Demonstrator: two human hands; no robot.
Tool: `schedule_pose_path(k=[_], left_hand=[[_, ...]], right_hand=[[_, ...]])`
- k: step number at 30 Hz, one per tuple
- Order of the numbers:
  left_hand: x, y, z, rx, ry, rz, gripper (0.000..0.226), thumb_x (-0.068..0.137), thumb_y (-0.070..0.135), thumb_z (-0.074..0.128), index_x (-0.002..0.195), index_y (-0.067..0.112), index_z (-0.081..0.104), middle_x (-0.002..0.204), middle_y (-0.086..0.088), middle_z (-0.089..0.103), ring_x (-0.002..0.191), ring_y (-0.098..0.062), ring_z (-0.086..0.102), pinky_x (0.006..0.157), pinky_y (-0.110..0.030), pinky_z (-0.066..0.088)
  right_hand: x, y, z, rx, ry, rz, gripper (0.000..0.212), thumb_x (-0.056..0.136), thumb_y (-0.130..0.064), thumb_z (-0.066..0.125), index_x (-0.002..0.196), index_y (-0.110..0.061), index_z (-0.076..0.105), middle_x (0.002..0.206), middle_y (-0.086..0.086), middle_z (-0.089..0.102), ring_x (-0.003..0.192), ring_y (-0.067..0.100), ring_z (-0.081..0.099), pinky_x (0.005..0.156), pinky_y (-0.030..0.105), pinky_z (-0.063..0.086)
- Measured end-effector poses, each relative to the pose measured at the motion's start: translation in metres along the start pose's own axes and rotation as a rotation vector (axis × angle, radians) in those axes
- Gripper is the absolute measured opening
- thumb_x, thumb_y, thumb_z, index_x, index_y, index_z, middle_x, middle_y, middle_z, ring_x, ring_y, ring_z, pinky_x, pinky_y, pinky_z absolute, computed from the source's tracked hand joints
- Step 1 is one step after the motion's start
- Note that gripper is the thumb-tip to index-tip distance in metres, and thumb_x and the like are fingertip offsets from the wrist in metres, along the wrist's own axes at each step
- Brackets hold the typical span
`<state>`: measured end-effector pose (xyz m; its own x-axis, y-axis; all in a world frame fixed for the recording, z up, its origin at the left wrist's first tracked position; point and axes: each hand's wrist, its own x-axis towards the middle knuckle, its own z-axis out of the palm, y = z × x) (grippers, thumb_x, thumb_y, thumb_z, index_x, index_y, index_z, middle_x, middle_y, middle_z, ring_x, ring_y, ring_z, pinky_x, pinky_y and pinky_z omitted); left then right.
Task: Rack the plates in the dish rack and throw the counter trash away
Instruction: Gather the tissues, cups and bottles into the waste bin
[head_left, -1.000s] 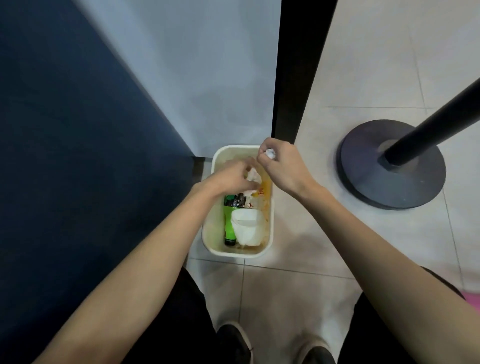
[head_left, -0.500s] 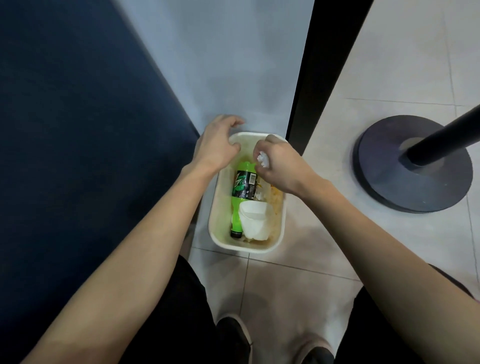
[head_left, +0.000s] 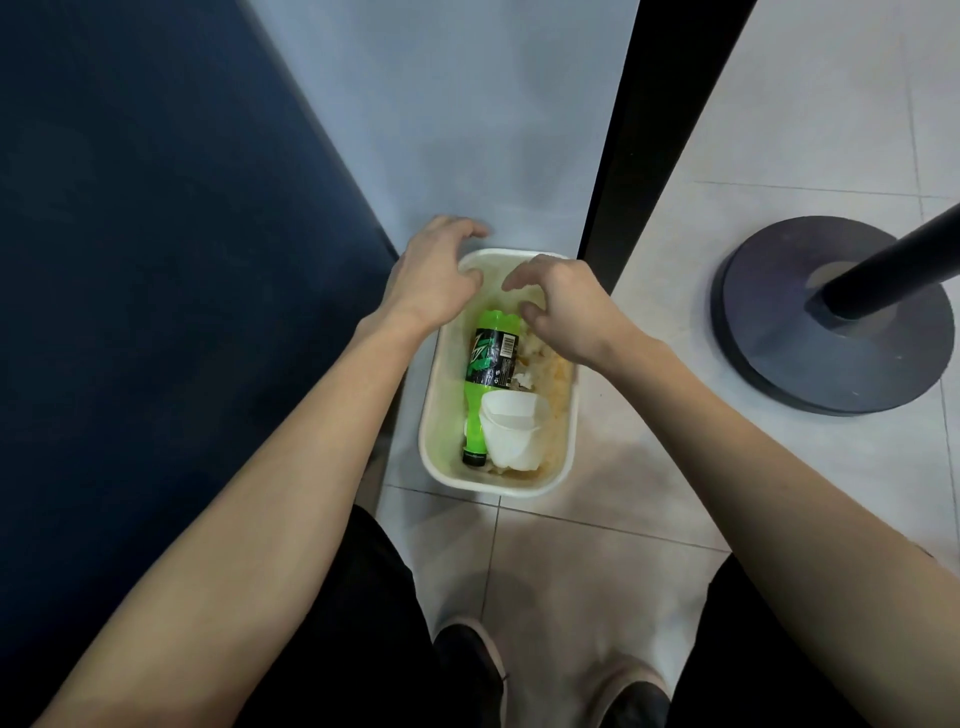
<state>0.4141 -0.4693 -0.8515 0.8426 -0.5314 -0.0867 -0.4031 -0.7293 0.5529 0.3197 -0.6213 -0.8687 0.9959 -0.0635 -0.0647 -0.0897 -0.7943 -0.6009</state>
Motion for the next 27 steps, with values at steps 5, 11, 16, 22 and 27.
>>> schedule_pose_path(k=[5,11,16,22,27], left_hand=[[-0.002,0.01,-0.005,-0.166,0.188,0.056,0.034,0.084,0.001,0.055,0.106,0.02,0.072,0.111,0.006,0.065,0.089,-0.007,0.061,0.087,-0.02,0.049],[-0.035,0.035,-0.026,-0.269,0.186,-0.066,0.032,0.082,-0.004,0.053,0.093,0.015,0.076,0.093,0.005,0.072,0.07,0.006,0.056,0.07,-0.006,0.042],[-0.094,0.07,-0.075,-0.24,0.036,-0.17,0.032,0.084,-0.007,0.054,0.095,0.013,0.076,0.095,0.006,0.07,0.082,-0.007,0.061,0.084,-0.024,0.051],[-0.154,0.137,-0.156,-0.26,-0.044,-0.247,0.031,0.085,-0.008,0.053,0.098,0.011,0.075,0.098,0.003,0.071,0.089,-0.016,0.064,0.087,-0.031,0.053],[-0.191,0.211,-0.227,-0.298,-0.037,-0.294,0.032,0.086,-0.01,0.052,0.099,0.009,0.074,0.101,0.001,0.071,0.089,-0.015,0.063,0.086,-0.023,0.05]], right_hand=[[-0.002,-0.007,-0.013,0.233,0.119,0.035,0.022,0.085,0.0,0.055,0.095,-0.01,0.072,0.093,0.004,0.073,0.086,0.017,0.065,0.072,0.004,0.039],[-0.009,-0.045,-0.044,0.282,0.07,0.126,0.019,0.082,-0.003,0.055,0.085,-0.013,0.071,0.079,0.004,0.071,0.076,0.017,0.066,0.074,0.023,0.051],[-0.045,-0.09,-0.092,0.27,0.024,0.213,0.017,0.082,-0.005,0.057,0.082,-0.012,0.073,0.07,-0.002,0.066,0.069,0.015,0.064,0.072,0.026,0.051],[-0.103,-0.151,-0.16,0.313,-0.013,0.311,0.013,0.088,-0.01,0.059,0.084,-0.012,0.071,0.075,0.002,0.07,0.065,0.014,0.06,0.063,0.021,0.041],[-0.152,-0.214,-0.227,0.325,-0.015,0.341,0.015,0.084,-0.006,0.059,0.085,-0.015,0.072,0.075,0.0,0.07,0.063,0.012,0.058,0.066,0.023,0.044]])
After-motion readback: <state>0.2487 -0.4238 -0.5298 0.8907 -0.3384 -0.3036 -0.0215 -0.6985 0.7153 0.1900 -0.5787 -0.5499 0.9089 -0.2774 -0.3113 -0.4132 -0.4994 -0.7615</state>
